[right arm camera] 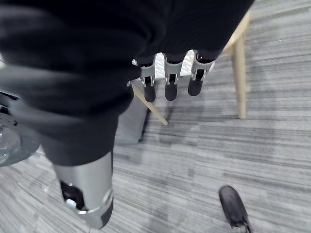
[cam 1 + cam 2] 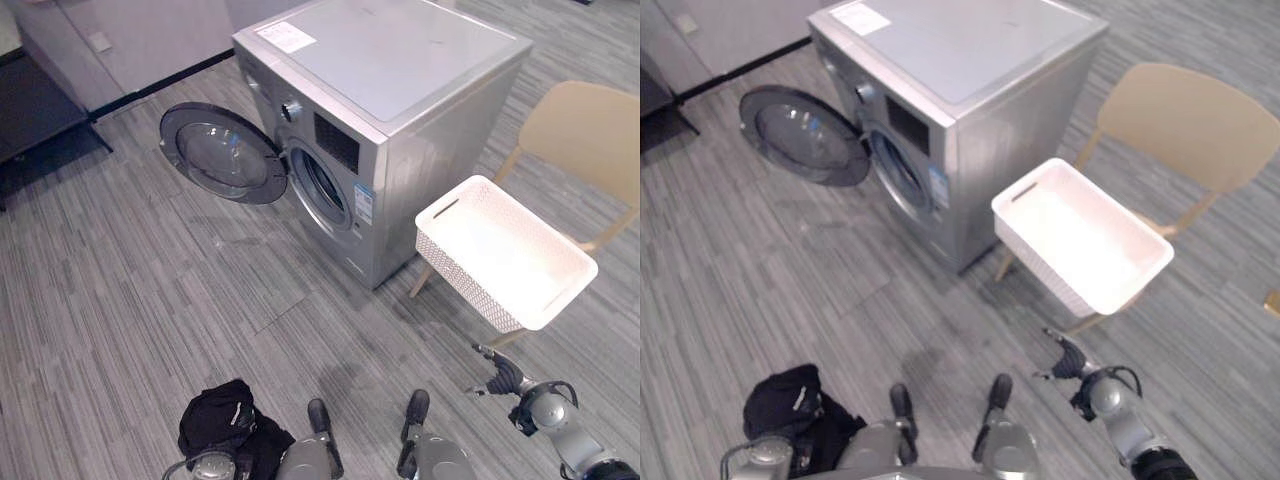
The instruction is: Grab the laundry basket,head to the washer,open it,put in the laundry and shut it.
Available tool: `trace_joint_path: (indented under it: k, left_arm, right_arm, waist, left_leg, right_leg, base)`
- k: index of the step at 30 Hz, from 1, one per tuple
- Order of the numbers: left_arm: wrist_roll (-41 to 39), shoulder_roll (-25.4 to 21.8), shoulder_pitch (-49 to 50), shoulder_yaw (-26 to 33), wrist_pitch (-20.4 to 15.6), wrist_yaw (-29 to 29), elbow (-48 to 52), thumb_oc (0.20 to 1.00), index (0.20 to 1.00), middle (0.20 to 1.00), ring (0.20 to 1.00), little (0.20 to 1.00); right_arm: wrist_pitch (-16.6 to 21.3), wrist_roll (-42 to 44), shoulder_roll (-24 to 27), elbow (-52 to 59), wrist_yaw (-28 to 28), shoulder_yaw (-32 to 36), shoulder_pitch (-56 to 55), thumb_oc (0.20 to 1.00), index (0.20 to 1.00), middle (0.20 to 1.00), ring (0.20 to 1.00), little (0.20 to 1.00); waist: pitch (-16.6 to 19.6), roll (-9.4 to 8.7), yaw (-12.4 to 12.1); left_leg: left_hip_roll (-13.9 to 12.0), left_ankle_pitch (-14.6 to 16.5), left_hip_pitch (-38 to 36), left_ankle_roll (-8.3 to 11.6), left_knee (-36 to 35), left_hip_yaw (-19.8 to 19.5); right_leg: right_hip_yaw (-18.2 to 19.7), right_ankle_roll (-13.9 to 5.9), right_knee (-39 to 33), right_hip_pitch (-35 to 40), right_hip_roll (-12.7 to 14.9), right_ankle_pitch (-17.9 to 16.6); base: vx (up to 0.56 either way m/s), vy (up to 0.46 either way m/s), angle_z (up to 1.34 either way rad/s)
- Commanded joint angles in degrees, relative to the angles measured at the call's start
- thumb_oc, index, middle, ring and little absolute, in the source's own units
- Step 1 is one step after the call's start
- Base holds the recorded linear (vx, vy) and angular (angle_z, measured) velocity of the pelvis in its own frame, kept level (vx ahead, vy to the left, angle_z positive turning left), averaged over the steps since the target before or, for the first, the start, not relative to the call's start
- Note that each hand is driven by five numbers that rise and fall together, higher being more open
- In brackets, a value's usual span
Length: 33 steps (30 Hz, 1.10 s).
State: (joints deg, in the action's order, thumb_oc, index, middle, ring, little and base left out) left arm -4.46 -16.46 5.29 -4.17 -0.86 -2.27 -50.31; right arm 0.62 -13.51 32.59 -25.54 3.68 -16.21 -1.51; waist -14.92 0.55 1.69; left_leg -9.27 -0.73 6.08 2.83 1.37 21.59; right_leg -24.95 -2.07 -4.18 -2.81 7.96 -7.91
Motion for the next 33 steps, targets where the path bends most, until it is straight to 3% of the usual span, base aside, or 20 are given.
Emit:
trace_joint_path:
  k: [1, 4, 5, 6, 7, 9, 12, 13, 14, 16, 20, 22, 23, 25, 26, 27, 29, 32, 33]
  left_arm:
    - [-2.15, -3.53, -2.06, 0.58, -0.55, -0.53, 1.48, 0.200, 0.200, 0.200, 0.200, 0.200]
    - [-1.93, -3.71, -1.94, 0.34, -0.35, -0.78, 1.93, 0.200, 0.200, 0.200, 0.200, 0.200]
    - [-2.21, -4.06, -1.83, 0.52, -0.28, -1.01, 2.61, 0.200, 0.200, 0.200, 0.200, 0.200]
    - [-2.21, -4.13, -1.83, 0.57, -0.25, -1.01, 2.65, 0.200, 0.200, 0.200, 0.200, 0.200]
    - [-2.40, -4.86, -2.12, 0.68, -0.24, -1.49, 3.70, 0.200, 0.200, 0.200, 0.200, 0.200]
    - [-2.27, -5.30, -2.19, 0.73, -0.25, -1.66, 4.52, 0.200, 0.200, 0.200, 0.200, 0.200]
    - [-2.81, -5.62, -2.04, 0.94, -0.53, -2.25, 6.29, 0.200, 0.200, 0.200, 0.200, 0.200]
    - [-2.82, -5.59, -2.01, 0.97, -0.51, -2.25, 6.34, 0.200, 0.200, 0.200, 0.200, 0.200]
    - [-3.59, -5.29, -2.22, 0.66, -0.69, -2.36, 7.18, 0.200, 0.200, 0.200, 0.200, 0.200]
    - [-3.70, -5.19, -2.36, 0.46, -0.55, -2.43, 7.24, 0.200, 0.200, 0.200, 0.200, 0.200]
    - [-3.49, -4.24, -3.20, -0.03, 0.00, -2.51, 6.19, 0.200, 0.200, 0.200, 0.200, 0.200]
    - [-3.62, -3.63, -2.52, -0.30, -0.11, -1.91, 7.03, 0.200, 0.200, 0.200, 0.200, 0.200]
    - [-2.92, -3.19, -2.39, -1.13, -0.04, -1.79, 7.18, 0.200, 0.200, 0.200, 0.200, 0.200]
    - [-2.10, -3.19, -1.80, -1.53, 0.08, -1.29, 7.91, 0.200, 0.200, 0.200, 0.200, 0.200]
    - [-2.10, -3.19, -1.79, -1.53, 0.08, -1.29, 7.91, 0.200, 0.200, 0.200, 0.200, 0.200]
    - [-2.00, -3.10, -1.81, -2.57, 0.27, -0.74, 8.98, 0.200, 0.200, 0.200, 0.200, 0.200]
    - [-2.06, -2.92, -2.76, -3.18, 0.18, -1.04, 8.64, 0.200, 0.200, 0.200, 0.200, 0.200]
    - [-2.11, -3.02, -3.38, -3.45, 0.15, -1.10, 9.03, 0.200, 0.200, 0.200, 0.200, 0.200]
    - [-2.10, -3.26, -3.14, -3.41, 0.28, -0.86, 9.65, 0.200, 0.200, 0.200, 0.200, 0.200]
  right_arm:
    - [0.92, 0.54, -0.93, 0.83, -1.22, 0.00, 0.48, 1.000, 1.000, 1.000, 1.000, 1.000]
    - [0.64, -0.16, -2.05, 0.32, -1.65, 0.11, 0.39, 1.000, 1.000, 1.000, 1.000, 1.000]
    - [0.41, -0.74, -3.47, 0.13, -1.36, -0.61, 0.62, 1.000, 1.000, 1.000, 1.000, 1.000]
    - [0.40, -0.76, -3.55, 0.09, -1.37, -0.64, 0.69, 1.000, 1.000, 1.000, 1.000, 1.000]
    - [0.25, -1.00, -4.62, 0.20, -1.36, -1.50, 1.78, 1.000, 1.000, 1.000, 1.000, 1.000]
    - [0.20, -0.82, -5.18, 0.61, -1.44, -2.00, 2.20, 1.000, 1.000, 1.000, 1.000, 1.000]
    - [0.41, 0.00, -6.23, 1.23, -1.65, -2.60, 2.21, 1.000, 1.000, 1.000, 1.000, 1.000]
    - [0.42, 0.02, -6.20, 1.19, -1.67, -2.64, 2.25, 1.000, 1.000, 1.000, 1.000, 1.000]
    - [0.27, 0.80, -6.53, 1.16, -1.71, -3.10, 2.92, 1.000, 1.000, 1.000, 1.000, 1.000]
    - [0.16, 1.26, -6.59, 1.09, -1.76, -3.03, 3.13, 1.000, 1.000, 1.000, 1.000, 1.000]
    - [-0.16, 3.44, -6.81, 0.64, -1.77, -1.81, 2.14, 1.000, 1.000, 1.000, 1.000, 1.000]
    - [-0.13, 3.35, -6.82, 0.29, -1.27, -1.35, 0.86, 1.000, 1.000, 1.000, 1.000, 1.000]
    - [0.11, 3.14, -6.84, 0.16, -1.79, -1.02, -0.06, 1.000, 1.000, 1.000, 1.000, 1.000]
    - [-0.18, 3.17, -6.70, -0.01, -1.61, 0.28, -1.61, 1.000, 1.000, 1.000, 1.000, 1.000]
    - [-0.18, 3.17, -6.69, -0.01, -1.61, 0.28, -1.62, 1.000, 1.000, 1.000, 1.000, 1.000]
    - [-0.38, 3.02, -6.03, -0.62, -2.51, 0.89, -1.86, 1.000, 1.000, 1.000, 1.000, 1.000]
    - [-0.59, 4.23, -5.65, -1.02, -3.41, 1.48, -1.29, 1.000, 1.000, 1.000, 1.000, 1.000]
    - [-0.62, 4.88, -5.44, -1.70, -3.89, 1.83, -1.09, 1.000, 1.000, 1.000, 1.000, 1.000]
    - [-0.82, 4.89, -5.24, -2.46, -3.99, 2.17, -1.04, 1.000, 1.000, 1.000, 1.000, 1.000]
  waist:
    - [2.94, -2.00, 0.46]
    - [3.32, -2.34, 0.46]
    - [2.82, -2.72, -0.07]
    - [2.77, -2.95, -0.10]
    - [1.63, -3.60, -0.06]
    - [1.30, -3.70, -0.15]
    - [0.19, -3.00, 0.60]
    - [0.22, -3.06, 0.49]
    - [-0.91, -2.29, 1.33]
    - [-1.50, -2.20, 1.76]
    - [-2.12, -2.81, 3.32]
    - [-1.79, -2.73, 3.43]
    - [-1.04, -3.29, 3.99]
    - [0.42, -3.13, 5.06]
    - [0.44, -3.09, 5.12]
    - [0.35, -2.99, 5.54]
    - [-0.48, -3.50, 4.95]
    - [-0.87, -4.30, 4.34]
    - [-0.55, -4.82, 3.97]
  left_leg:
    - [-2.29, -2.89, 1.47, 2.44, -0.48, 2.49]
    - [0.04, -0.84, 1.74, 0.90, 0.83, 0.70]
    - [2.57, 2.01, 0.99, -1.37, 2.06, -0.54]
    - [2.88, 2.25, 0.95, -1.60, 2.12, -0.41]
    - [5.77, 4.11, -0.14, -3.75, 2.77, -1.29]
    - [6.89, 5.05, -0.95, -4.74, 2.51, -1.64]
    - [8.71, 6.47, -4.27, -6.01, 0.92, -3.84]
    - [8.77, 6.53, -4.30, -6.02, 0.86, -3.70]
    - [9.58, 7.83, -6.56, -6.04, 0.15, -6.20]
    - [9.76, 8.63, -7.18, -6.10, 0.16, -6.99]
    - [11.37, 12.16, -9.71, -5.85, 0.81, -10.09]
    - [11.76, 13.85, -10.98, -5.90, 2.26, -11.40]
    - [12.13, 13.69, -10.81, -5.26, 2.53, -11.45]
    - [10.58, 14.24, -10.36, -3.08, 6.15, -10.99]
    - [10.52, 14.32, -10.27, -3.06, 6.30, -11.04]
    - [6.28, 12.25, -6.60, 0.11, 18.46, -9.07]
    - [4.31, 8.19, -1.89, 1.64, 28.25, -9.26]
    - [3.53, 9.16, 2.03, 0.80, 29.12, -9.54]
    - [2.94, 10.69, 4.19, -0.18, 24.29, -9.92]
  right_leg:
    - [-4.12, -4.30, 7.00, 3.91, 2.41, 14.00]
    - [-4.73, -4.74, 11.60, 5.37, 5.28, 15.08]
    - [-3.40, -5.17, 18.45, 4.72, 8.87, 13.58]
    - [-3.18, -5.44, 19.06, 4.46, 9.37, 13.75]
    - [0.03, -6.32, 26.53, 1.95, 12.62, 8.20]
    - [3.06, -6.45, 29.87, -0.25, 12.81, 8.15]
    - [10.81, -5.47, 35.64, -6.67, 8.48, 10.09]
    - [11.03, -5.45, 35.94, -6.90, 8.53, 10.27]
    - [13.29, -4.74, 32.83, -11.88, 5.04, 12.08]
    - [13.65, -4.68, 31.05, -13.98, 3.84, 11.74]
    - [11.80, -6.45, 19.05, -18.43, 0.96, 7.35]
    - [9.55, -6.20, 18.56, -17.57, 1.04, 8.00]
    - [9.40, -5.11, 17.41, -16.77, 1.17, 7.55]
    - [8.98, -3.59, 16.02, -13.98, 0.37, 9.03]
    - [8.90, -3.57, 15.97, -13.95, 0.35, 9.02]
    - [8.18, -2.43, 14.93, -10.12, -1.42, 11.54]
    - [8.64, -0.27, 13.58, -7.37, -2.79, 12.99]
    - [9.31, 0.13, 12.61, -5.24, -2.95, 14.59]
    - [10.53, -0.59, 11.77, -3.96, -2.71, 15.11]
  base:
    - [0.27, 0.203, 0.82]
    - [0.40, 0.343, 0.97]
    - [0.22, 0.250, 0.40]
    - [0.40, 0.466, 0.18]
    - [0.27, 0.331, 0.16]
    - [0.23, 0.247, 0.18]
    - [0.22, 0.134, 0.16]
    - [0.37, 0.083, 0.26]
    - [0.28, 0.035, 0.30]
    - [0.27, 0.007, 0.24]
    - [0.33, -0.078, 0.39]
    - [0.36, -0.135, 0.47]
    - [0.29, -0.195, 0.44]
    - [0.27, -0.196, 0.56]
    - [0.38, -0.246, 1.11]
    - [0.32, -0.230, 1.08]
    - [0.30, -0.212, 0.57]
    - [0.18, -0.036, -0.34]
    - [0.35, 0.067, -0.78]
